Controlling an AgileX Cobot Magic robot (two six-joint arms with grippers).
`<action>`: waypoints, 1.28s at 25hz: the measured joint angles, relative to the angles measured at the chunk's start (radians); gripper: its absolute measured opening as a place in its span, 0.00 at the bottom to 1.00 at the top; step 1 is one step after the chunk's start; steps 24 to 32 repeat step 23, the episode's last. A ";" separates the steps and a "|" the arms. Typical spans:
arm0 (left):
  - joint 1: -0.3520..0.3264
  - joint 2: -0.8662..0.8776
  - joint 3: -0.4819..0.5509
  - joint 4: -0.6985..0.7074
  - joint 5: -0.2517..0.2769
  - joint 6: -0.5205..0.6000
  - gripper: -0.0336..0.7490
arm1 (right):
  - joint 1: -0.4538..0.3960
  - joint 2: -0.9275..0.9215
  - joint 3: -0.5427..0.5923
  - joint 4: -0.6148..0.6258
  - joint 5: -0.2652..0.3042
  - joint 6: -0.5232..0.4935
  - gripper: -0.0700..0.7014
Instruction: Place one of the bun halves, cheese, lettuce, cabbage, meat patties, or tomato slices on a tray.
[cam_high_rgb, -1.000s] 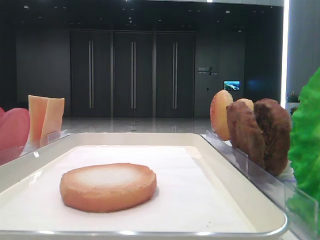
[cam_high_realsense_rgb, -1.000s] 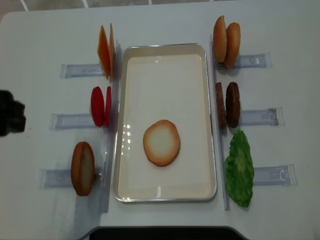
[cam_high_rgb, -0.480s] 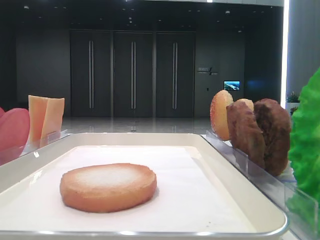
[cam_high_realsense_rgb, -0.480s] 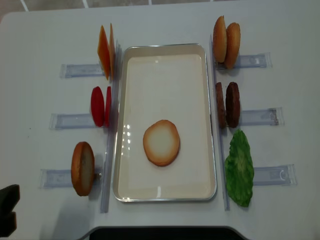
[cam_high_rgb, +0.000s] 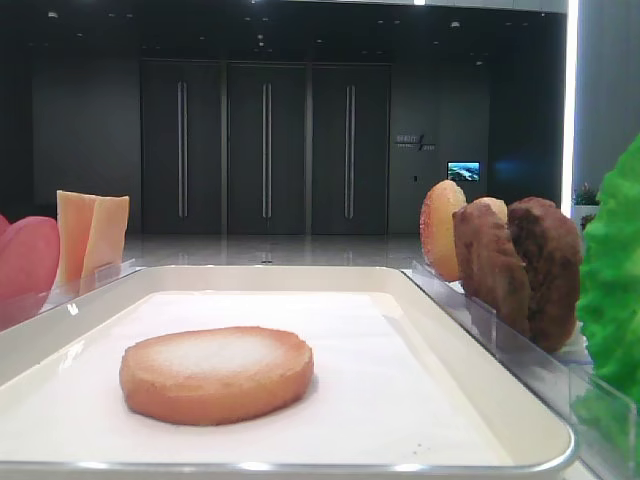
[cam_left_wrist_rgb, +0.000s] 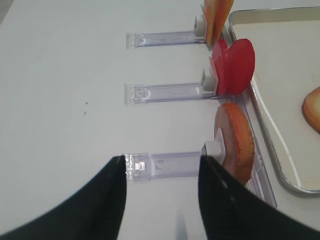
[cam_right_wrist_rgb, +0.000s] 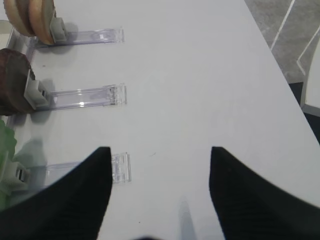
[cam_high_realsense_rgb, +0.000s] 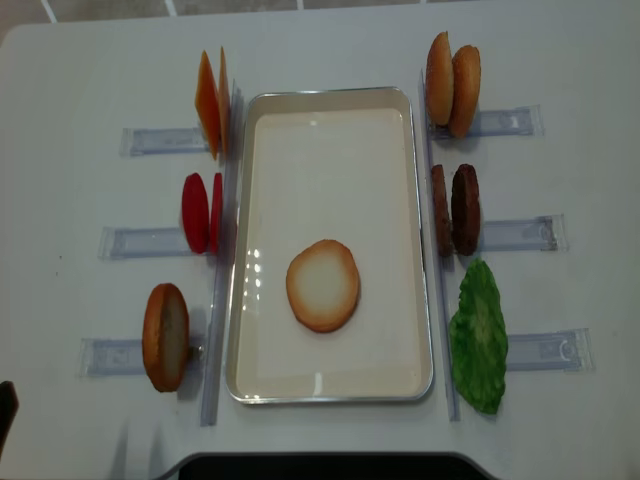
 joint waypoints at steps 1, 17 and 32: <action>0.000 0.000 0.002 0.000 0.000 0.000 0.50 | 0.000 0.000 0.000 0.000 0.000 0.000 0.62; 0.000 0.000 0.003 0.000 0.000 0.000 0.50 | 0.000 0.000 0.000 0.000 0.000 0.000 0.62; 0.000 0.000 0.003 0.007 0.000 0.000 0.50 | 0.000 0.000 0.000 0.000 0.000 0.000 0.62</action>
